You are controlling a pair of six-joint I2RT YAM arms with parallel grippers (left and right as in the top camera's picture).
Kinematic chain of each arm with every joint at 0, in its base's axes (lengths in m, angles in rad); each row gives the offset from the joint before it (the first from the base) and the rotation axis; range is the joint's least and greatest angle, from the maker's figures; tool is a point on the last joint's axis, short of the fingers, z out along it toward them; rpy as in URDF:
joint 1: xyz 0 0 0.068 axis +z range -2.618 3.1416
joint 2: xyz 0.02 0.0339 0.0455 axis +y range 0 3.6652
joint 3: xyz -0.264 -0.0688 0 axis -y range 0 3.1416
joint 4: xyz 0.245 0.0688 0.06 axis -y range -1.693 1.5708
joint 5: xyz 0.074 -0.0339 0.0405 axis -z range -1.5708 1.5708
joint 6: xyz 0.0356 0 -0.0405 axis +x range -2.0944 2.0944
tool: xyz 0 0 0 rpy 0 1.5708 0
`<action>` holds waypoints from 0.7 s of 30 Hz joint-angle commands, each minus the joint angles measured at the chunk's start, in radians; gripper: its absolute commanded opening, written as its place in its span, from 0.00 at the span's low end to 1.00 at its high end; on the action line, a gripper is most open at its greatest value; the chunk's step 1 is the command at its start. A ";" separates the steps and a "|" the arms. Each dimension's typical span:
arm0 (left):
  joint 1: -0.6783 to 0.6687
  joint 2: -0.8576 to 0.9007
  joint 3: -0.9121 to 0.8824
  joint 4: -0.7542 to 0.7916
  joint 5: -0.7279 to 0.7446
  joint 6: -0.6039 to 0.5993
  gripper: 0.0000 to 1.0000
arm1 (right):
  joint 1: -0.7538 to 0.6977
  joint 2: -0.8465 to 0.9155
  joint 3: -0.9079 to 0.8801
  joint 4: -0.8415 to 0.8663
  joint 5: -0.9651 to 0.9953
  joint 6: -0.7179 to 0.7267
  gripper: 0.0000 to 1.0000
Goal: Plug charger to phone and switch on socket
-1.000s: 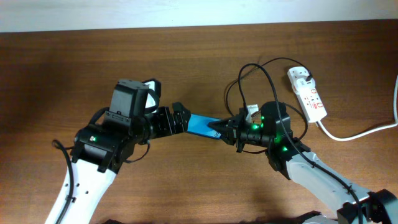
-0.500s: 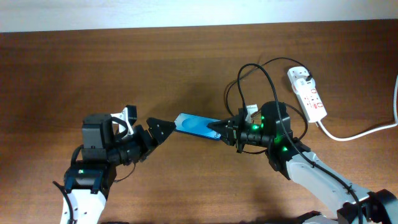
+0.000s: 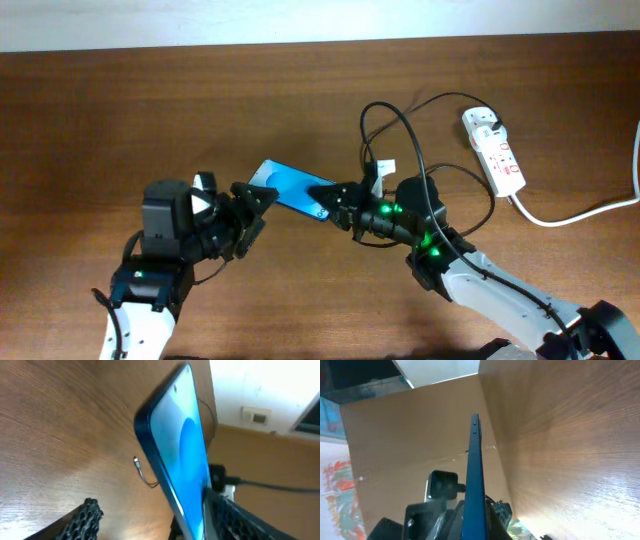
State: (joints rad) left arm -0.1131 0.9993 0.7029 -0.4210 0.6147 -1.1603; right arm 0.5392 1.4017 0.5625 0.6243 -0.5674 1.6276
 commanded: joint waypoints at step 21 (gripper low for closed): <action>-0.172 0.035 0.000 0.170 -0.294 -0.434 0.00 | 0.101 -0.010 0.015 -0.061 0.050 0.195 0.12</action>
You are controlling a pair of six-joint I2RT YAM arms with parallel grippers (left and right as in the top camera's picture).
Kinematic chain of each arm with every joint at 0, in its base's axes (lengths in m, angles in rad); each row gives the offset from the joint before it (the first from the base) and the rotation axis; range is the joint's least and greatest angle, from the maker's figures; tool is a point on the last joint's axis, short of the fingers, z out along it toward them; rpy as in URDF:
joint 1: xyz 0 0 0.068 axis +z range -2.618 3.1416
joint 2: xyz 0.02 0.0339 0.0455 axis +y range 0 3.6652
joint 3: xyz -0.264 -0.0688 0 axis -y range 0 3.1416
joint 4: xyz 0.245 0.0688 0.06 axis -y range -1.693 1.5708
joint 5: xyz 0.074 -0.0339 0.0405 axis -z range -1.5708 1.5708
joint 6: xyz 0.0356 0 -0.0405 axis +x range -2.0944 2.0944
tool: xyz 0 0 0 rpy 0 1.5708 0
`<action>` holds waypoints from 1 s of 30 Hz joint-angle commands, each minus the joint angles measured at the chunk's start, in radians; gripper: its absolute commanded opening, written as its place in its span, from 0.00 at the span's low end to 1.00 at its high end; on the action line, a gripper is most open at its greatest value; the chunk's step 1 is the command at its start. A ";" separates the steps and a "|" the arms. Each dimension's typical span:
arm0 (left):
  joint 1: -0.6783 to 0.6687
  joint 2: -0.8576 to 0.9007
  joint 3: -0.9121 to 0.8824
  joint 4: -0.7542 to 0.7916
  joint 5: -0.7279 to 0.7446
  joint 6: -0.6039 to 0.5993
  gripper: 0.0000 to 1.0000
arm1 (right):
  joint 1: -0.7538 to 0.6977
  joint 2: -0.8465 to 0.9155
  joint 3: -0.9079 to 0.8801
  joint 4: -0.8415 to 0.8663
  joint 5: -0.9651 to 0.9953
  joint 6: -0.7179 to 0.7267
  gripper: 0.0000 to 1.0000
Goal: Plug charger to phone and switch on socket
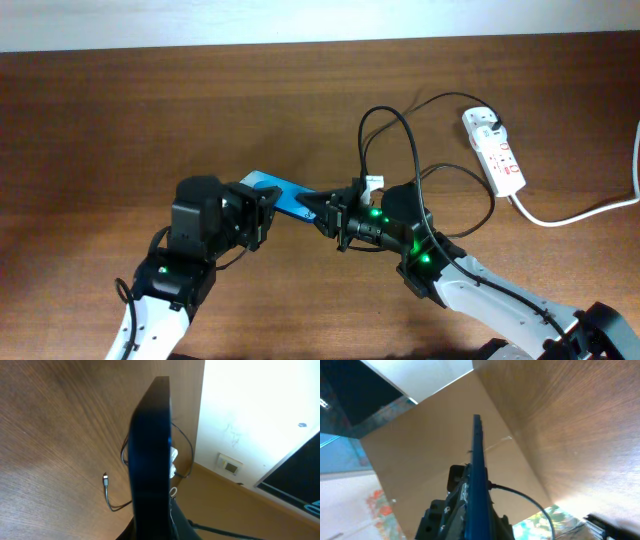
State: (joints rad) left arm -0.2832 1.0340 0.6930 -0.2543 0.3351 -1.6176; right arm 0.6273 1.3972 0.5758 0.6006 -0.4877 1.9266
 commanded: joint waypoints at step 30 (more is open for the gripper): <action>0.062 0.001 0.010 -0.320 0.066 0.870 0.00 | -0.107 -0.005 0.002 -0.691 0.031 -1.028 0.98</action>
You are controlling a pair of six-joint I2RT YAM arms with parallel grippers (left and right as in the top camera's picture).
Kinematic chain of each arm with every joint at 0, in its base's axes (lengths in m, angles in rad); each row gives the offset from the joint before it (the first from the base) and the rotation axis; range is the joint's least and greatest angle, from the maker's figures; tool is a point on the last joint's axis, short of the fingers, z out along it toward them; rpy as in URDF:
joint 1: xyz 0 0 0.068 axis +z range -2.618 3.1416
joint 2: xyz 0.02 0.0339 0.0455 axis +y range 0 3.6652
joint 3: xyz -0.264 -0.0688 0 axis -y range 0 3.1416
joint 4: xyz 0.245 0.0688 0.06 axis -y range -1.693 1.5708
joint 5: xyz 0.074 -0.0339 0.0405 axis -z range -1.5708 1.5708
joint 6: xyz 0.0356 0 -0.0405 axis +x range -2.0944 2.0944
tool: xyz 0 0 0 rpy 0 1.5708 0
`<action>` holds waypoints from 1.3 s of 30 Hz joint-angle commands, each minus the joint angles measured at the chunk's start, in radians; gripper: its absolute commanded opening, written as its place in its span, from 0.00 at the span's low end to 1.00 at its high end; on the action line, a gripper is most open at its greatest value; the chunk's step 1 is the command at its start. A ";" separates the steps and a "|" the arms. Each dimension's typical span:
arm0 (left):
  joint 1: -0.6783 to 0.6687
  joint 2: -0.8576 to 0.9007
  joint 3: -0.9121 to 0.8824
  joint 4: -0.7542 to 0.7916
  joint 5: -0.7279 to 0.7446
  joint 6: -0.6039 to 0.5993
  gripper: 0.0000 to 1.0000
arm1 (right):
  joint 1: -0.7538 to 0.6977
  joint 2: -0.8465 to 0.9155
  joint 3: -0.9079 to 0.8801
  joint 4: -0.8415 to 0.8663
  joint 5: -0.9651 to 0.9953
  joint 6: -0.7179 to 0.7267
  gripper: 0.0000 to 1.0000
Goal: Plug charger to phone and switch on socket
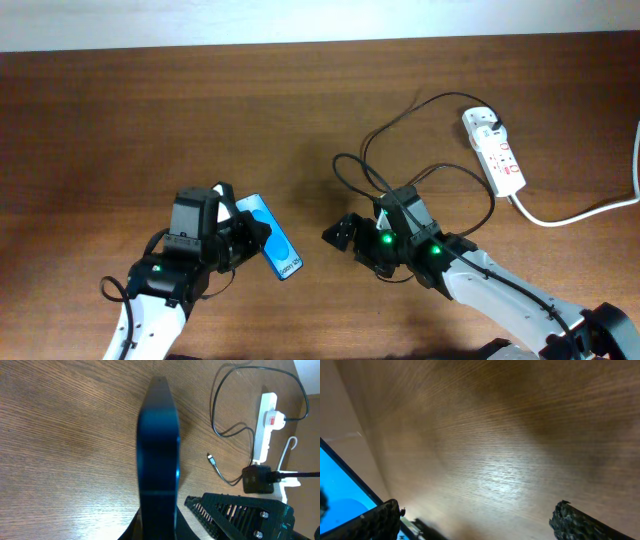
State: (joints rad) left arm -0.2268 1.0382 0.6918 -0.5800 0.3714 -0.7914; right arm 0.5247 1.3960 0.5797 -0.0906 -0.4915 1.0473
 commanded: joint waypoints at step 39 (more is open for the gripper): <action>0.246 0.355 0.011 0.248 0.769 -0.090 0.00 | -0.264 0.321 0.303 -0.489 0.208 -1.064 0.18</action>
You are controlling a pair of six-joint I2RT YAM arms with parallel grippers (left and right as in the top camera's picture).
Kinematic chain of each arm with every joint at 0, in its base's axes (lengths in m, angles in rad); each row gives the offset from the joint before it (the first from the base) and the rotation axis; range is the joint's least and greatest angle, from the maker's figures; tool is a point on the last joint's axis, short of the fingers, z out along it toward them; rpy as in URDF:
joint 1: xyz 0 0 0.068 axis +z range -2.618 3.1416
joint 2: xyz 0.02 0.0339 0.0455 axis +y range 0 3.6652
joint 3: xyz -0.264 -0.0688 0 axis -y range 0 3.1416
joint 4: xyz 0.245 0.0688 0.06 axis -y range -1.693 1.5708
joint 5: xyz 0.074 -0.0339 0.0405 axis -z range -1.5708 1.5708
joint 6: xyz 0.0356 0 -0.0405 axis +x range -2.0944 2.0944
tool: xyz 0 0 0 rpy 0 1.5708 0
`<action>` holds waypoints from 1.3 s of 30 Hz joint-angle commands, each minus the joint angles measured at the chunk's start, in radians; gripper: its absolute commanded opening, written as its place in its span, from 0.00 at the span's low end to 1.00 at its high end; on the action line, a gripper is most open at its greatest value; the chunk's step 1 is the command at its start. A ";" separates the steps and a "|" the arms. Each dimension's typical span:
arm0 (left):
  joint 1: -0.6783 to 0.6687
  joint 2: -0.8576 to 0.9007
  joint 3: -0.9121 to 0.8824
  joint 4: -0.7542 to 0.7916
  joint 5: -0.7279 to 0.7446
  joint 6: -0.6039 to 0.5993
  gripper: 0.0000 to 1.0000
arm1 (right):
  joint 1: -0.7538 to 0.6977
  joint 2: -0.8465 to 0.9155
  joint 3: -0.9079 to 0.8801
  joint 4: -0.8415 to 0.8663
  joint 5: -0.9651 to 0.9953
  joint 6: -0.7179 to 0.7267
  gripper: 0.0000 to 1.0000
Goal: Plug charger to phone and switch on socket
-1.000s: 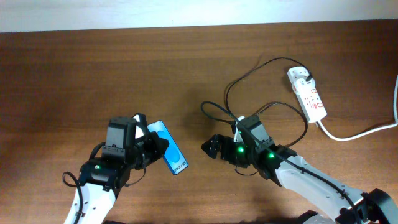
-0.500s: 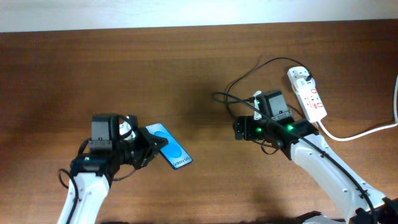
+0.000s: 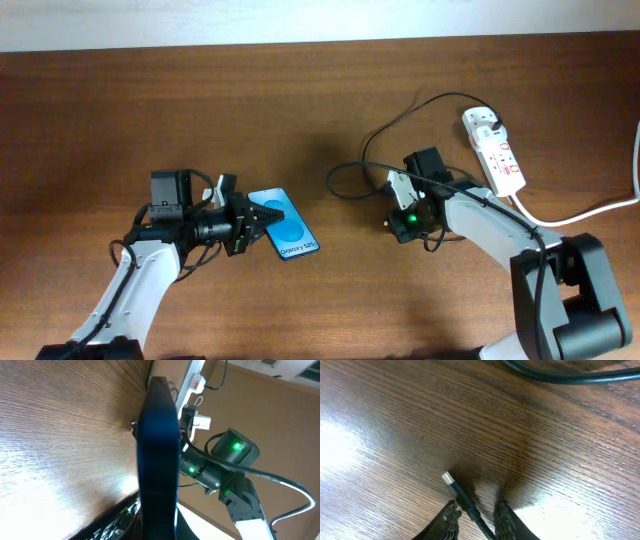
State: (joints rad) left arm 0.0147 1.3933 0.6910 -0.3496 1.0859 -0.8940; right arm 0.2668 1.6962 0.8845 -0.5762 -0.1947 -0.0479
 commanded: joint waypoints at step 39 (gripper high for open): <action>0.003 0.000 0.012 0.596 0.048 -0.191 0.00 | 0.037 -0.007 0.049 0.101 -1.355 0.274 0.04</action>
State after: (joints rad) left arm 0.0147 1.3991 0.6861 0.2359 1.0660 -1.0725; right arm 0.2985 1.7046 0.9199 -0.4778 -1.5169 0.2359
